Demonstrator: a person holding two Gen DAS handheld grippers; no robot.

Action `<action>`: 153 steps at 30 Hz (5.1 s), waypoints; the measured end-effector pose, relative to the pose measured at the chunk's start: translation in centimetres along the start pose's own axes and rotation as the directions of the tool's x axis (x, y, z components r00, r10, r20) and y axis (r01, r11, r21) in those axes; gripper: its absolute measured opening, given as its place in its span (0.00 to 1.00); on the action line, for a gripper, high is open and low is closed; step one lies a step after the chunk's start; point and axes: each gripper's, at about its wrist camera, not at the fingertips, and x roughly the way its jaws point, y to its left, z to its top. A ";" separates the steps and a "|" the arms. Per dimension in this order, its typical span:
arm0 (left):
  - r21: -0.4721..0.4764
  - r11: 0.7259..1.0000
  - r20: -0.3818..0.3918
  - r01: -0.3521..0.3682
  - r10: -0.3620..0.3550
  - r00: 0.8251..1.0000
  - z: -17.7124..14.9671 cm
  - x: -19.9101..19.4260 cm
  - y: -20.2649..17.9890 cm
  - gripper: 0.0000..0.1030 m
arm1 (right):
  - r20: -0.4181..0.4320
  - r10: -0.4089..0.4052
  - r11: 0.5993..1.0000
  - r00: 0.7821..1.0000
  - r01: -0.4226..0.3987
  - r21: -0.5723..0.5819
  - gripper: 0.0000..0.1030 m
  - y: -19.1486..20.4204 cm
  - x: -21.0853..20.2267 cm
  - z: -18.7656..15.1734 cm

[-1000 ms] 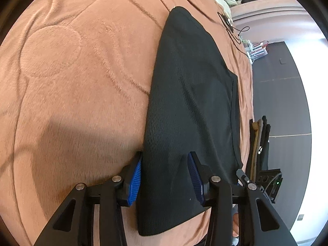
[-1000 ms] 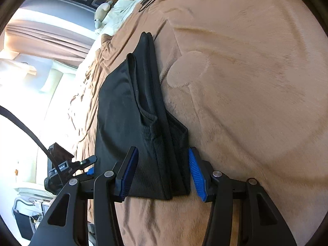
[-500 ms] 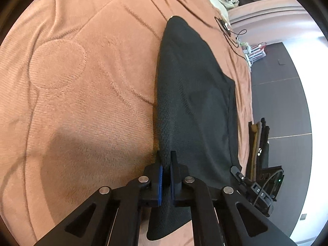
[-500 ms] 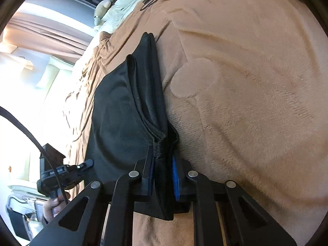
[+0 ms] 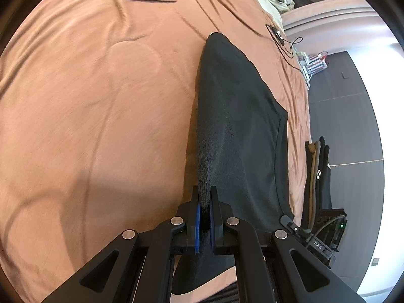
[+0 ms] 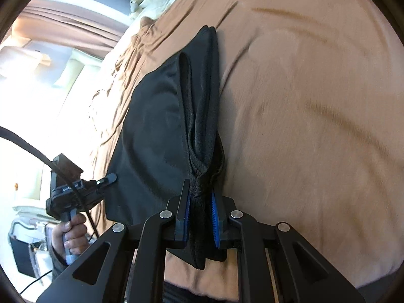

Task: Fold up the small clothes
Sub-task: 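Lift the held side edge with both grippers and fold it over, then grasp the folded black shirt's end with the left gripper while the right gripper grasps it, then lift the folded shirt off the bed with both grippers and carry it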

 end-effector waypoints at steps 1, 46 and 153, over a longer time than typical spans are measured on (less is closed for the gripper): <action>-0.003 1.000 -0.001 0.001 -0.001 1.000 -0.5 -0.3 0.3 0.05 | -0.010 0.002 1.000 1.000 -0.002 0.003 0.10 -0.1 0.1 -0.2; -0.025 0.999 0.060 -0.025 0.026 0.998 7.1 2.4 1.0 0.46 | -0.007 0.017 0.996 1.000 -0.017 -0.091 0.63 0.2 4.3 5.3; 0.393 0.913 0.534 0.109 -0.323 0.781 -17.4 -32.4 -15.9 0.10 | 0.310 0.295 0.664 0.904 0.039 -0.747 0.08 15.7 -20.5 -18.9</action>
